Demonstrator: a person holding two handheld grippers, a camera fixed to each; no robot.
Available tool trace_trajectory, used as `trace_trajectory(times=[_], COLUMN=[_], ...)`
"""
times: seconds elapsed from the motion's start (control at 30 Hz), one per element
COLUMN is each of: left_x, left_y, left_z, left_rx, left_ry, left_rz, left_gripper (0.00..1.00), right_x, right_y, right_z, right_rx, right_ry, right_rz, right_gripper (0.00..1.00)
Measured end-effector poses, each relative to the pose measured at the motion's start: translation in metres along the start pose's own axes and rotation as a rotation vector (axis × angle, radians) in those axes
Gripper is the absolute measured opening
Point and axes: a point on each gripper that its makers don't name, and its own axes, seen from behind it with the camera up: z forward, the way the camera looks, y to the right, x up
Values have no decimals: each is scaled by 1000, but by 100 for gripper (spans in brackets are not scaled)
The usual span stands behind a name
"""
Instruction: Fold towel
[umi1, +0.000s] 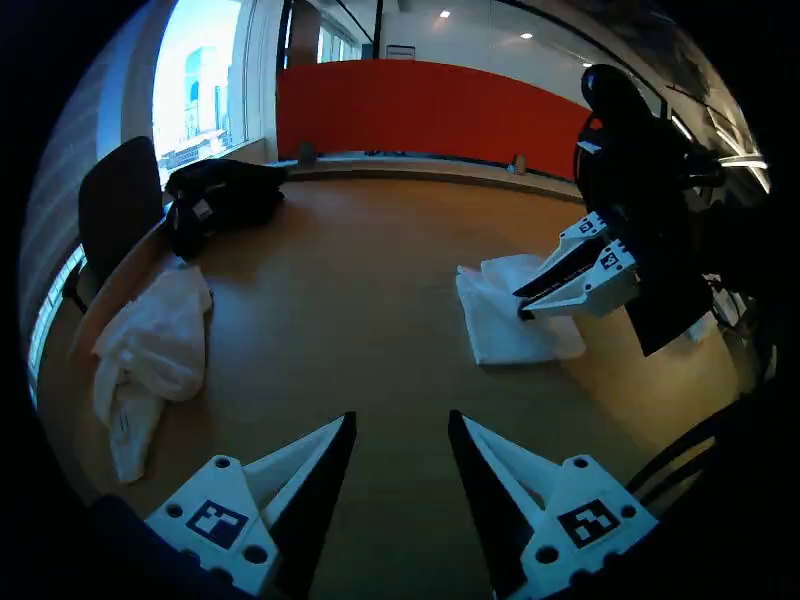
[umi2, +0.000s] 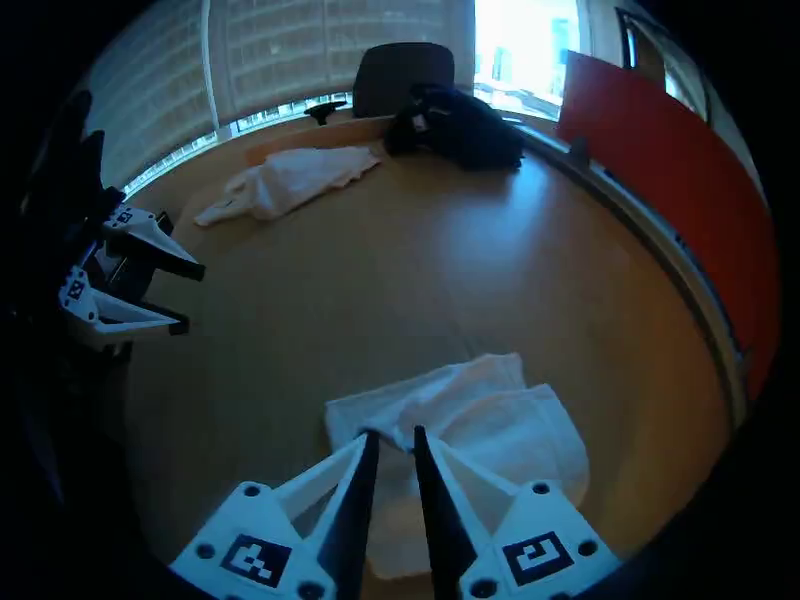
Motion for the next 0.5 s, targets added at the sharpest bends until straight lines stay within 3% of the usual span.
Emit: trace_trajectory(times=[0.13, 0.2, 0.23, 0.5], left_x=[1, 1, 1, 4], left_y=[0, 0, 0, 3], left_z=[0, -1, -1, -1], left_rx=[2, 1, 2, -1], left_ry=[1, 2, 2, 7], left_rz=[-1, -1, 0, 4], left_gripper=[67, 67, 67, 67], right_x=[1, 2, 2, -1], right_y=[1, 1, 1, 5], right_z=[-5, -7, -8, -16], right_rx=[-1, 0, 1, -21], right_ry=[14, 22, 26, 38], right_rz=[14, 23, 28, 38], right_gripper=[54, 81, 85, 86])
